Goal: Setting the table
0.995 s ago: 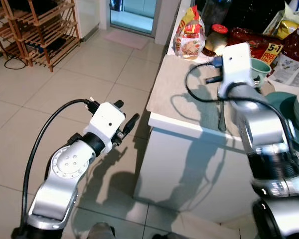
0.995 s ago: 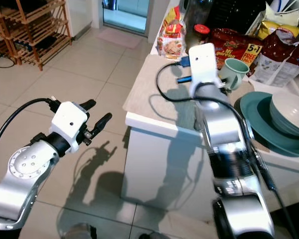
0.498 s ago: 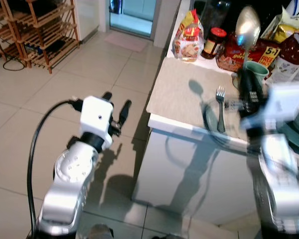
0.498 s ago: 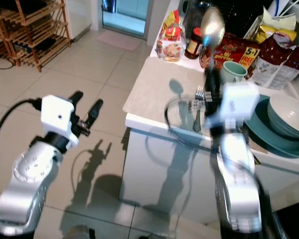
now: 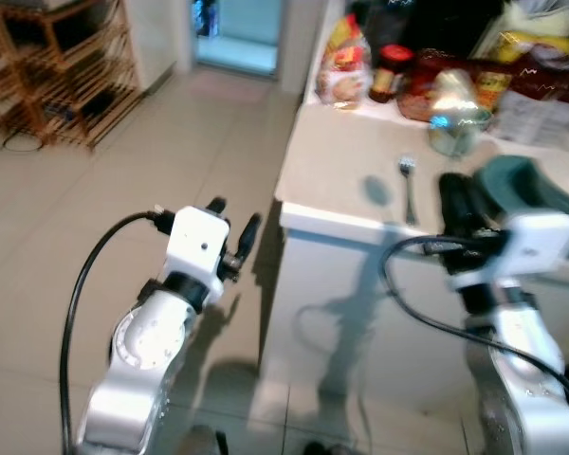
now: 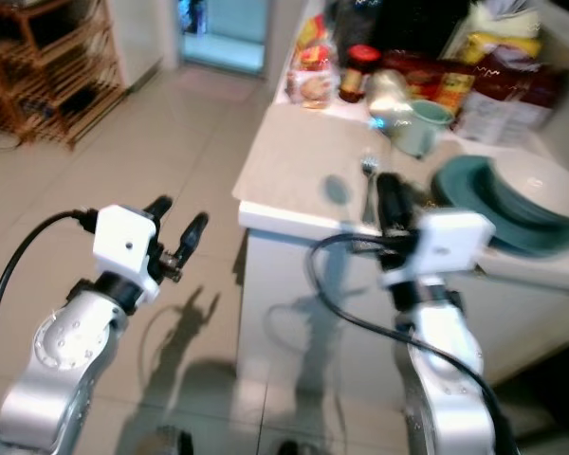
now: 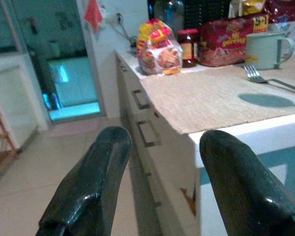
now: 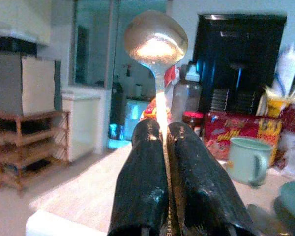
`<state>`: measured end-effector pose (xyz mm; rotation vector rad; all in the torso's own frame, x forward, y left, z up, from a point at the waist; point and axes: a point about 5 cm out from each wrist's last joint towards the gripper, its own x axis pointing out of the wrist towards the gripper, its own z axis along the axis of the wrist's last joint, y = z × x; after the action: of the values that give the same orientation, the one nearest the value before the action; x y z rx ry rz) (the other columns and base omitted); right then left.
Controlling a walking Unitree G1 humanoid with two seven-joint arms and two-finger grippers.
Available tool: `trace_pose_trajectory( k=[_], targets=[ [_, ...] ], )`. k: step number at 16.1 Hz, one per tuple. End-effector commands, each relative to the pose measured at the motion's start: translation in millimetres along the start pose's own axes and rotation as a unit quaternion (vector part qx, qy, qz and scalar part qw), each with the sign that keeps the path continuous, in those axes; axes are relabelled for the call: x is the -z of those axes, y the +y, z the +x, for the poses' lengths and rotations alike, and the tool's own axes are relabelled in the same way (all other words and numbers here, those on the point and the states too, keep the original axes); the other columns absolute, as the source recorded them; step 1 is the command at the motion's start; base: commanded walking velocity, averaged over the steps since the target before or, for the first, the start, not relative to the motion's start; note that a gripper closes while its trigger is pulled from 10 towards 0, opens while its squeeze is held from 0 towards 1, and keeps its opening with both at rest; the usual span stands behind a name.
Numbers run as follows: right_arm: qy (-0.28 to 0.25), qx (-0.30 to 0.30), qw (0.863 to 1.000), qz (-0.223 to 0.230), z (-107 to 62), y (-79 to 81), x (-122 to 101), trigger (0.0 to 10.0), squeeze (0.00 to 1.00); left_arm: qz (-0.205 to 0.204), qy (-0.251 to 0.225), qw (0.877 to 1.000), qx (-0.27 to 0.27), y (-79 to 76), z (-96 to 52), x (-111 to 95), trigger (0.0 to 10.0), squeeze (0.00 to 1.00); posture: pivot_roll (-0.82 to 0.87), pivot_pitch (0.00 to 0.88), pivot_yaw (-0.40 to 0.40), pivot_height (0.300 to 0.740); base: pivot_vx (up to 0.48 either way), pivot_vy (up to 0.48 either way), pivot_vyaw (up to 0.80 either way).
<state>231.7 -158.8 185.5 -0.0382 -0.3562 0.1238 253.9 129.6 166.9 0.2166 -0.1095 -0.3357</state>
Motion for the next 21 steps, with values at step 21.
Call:
trace_pose_trajectory(
  k=[21],
  targets=[
    [0.150, 0.028, 0.987, 0.043, 7.7, 8.7, 35, 10.0, 0.00, 0.023, 0.015, 0.999, -0.044, 32.2, 28.3, -5, 10.0, 0.00, 0.07, 0.081, 0.056, 0.740, 0.000, -0.441, 0.00]
  ],
)
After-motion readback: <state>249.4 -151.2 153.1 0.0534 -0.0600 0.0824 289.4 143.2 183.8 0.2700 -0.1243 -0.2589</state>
